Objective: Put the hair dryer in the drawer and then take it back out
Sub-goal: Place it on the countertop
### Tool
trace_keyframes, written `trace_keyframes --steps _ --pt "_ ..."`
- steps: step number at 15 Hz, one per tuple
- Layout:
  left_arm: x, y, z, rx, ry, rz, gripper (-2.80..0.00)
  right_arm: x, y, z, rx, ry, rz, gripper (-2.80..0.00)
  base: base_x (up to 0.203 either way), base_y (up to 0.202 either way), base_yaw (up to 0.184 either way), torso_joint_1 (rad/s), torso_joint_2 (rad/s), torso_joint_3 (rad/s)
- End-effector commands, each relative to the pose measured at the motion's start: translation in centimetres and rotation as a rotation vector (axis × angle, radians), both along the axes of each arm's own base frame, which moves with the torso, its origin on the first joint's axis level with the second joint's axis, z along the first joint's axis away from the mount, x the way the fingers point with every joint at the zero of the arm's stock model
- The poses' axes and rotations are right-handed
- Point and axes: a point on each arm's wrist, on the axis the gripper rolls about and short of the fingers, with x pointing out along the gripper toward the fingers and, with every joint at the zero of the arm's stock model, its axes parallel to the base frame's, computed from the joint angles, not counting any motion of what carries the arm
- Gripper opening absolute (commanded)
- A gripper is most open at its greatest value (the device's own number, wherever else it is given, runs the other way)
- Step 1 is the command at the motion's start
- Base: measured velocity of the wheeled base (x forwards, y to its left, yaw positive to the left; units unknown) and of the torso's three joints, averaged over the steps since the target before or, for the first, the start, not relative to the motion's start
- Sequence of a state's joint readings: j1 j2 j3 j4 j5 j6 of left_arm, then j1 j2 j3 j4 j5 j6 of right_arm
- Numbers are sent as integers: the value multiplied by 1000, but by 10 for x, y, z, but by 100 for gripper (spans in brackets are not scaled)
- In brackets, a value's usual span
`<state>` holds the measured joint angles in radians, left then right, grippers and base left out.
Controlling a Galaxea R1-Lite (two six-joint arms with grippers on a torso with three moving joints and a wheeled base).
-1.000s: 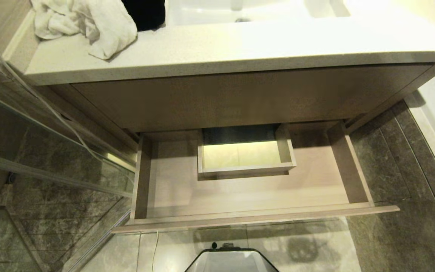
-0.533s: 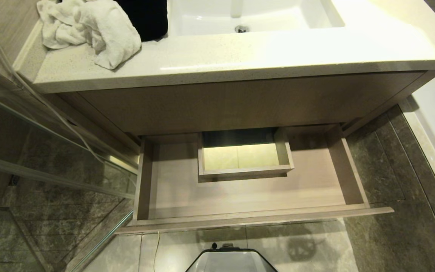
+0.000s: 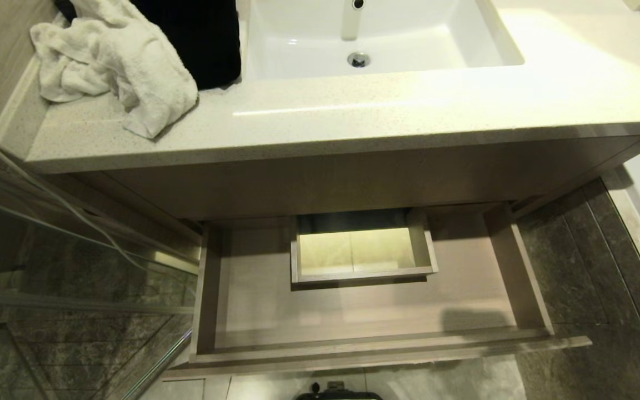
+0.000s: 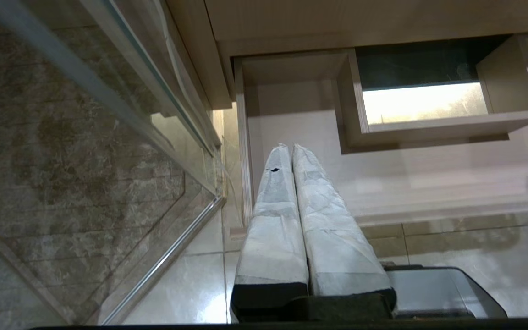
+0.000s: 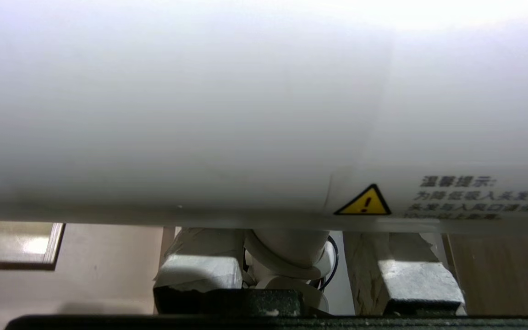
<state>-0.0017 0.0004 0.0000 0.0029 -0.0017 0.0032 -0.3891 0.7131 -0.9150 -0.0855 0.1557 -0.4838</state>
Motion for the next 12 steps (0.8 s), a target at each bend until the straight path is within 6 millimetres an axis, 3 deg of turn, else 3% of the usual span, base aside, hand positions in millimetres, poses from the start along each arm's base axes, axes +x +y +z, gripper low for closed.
trace_keyframes --steps 1,7,12 --pt "0 0 0 0 0 0 -280 10 -4 8 0 11 1 -280 0 0 0 322 -85 223" --pt "0 0 0 0 1 0 -280 51 -21 30 0 69 -4 -280 0 0 0 334 -135 197" --pt "0 0 0 0 0 0 -280 135 -55 51 -11 229 -10 -280 0 0 0 97 -44 52"
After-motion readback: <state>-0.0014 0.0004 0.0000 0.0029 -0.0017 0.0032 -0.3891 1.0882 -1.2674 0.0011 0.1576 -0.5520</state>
